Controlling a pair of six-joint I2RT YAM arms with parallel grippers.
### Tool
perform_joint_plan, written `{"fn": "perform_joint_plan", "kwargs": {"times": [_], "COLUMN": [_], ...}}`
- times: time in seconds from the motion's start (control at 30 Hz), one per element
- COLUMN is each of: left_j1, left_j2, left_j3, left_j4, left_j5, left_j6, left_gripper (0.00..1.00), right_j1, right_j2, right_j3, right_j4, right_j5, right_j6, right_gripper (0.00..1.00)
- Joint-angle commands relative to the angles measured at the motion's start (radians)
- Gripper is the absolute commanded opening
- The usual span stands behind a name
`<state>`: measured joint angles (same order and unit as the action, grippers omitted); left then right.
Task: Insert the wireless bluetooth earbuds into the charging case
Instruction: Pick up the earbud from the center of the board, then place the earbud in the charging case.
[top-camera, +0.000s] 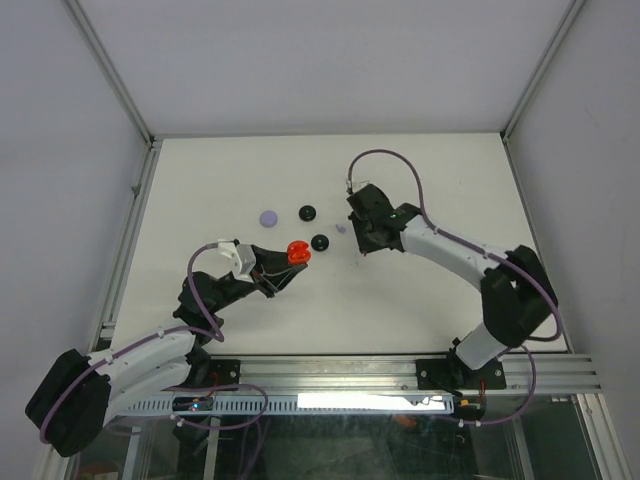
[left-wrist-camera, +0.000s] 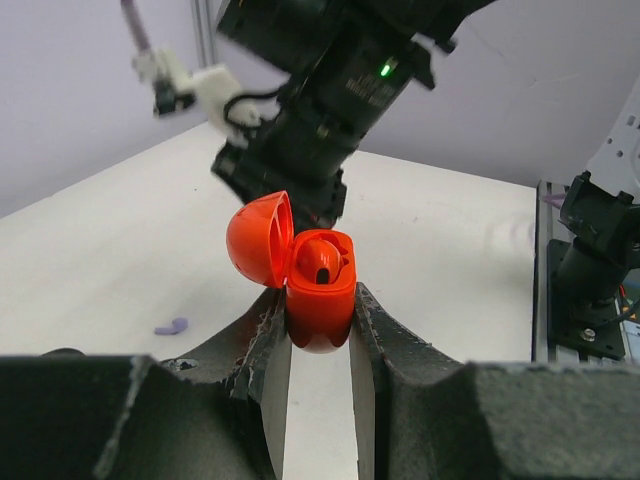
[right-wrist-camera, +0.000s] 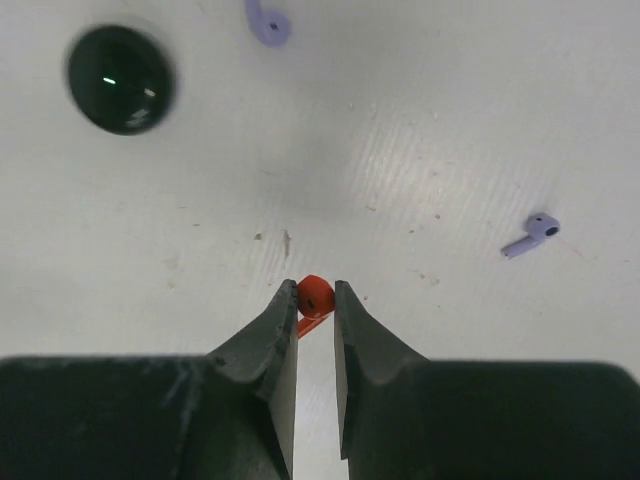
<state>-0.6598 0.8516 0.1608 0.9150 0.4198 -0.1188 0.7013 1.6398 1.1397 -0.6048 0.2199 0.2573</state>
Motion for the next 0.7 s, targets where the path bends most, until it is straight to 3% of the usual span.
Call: {"fn": "perform_joint_plan", "kwargs": {"times": [0.0,0.27,0.67], "left_j1": [-0.001,-0.001,-0.001], "left_j2": [0.010,0.082,0.182], "left_j3": [0.013,0.006,0.065], "left_j4": [0.103,0.276,0.390], "left_j5": [-0.007,-0.023,-0.019], "left_j6": [-0.004,-0.047,-0.180], "left_gripper": [0.00,0.00,0.00], "right_j1": [0.013,0.023,0.048], "right_j2": [-0.224,-0.472,-0.627], "right_j3": [0.023,-0.019,-0.156], "right_j4": [0.089,0.311,0.686], "right_j5": [-0.040,-0.218,-0.528], "right_j6": [-0.051,-0.127,-0.213], "right_gripper": [0.11,0.10,0.10]}}
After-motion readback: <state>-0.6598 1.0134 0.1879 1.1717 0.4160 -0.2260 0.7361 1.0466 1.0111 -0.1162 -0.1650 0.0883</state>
